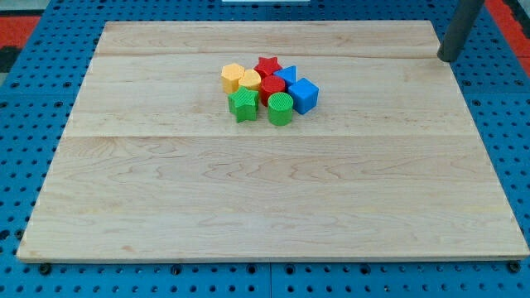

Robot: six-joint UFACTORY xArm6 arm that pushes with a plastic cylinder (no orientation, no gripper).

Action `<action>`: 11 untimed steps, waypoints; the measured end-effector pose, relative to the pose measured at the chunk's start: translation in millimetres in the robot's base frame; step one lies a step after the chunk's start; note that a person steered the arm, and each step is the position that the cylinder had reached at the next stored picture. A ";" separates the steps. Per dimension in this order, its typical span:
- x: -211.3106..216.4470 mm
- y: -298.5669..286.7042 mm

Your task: Place the red circle and red star parallel to each other

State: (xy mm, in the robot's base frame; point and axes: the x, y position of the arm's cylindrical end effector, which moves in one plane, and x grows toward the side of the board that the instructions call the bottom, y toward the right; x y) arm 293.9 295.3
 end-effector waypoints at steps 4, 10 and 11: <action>129.5 -199.6; 20.4 -312.7; 4.6 -314.8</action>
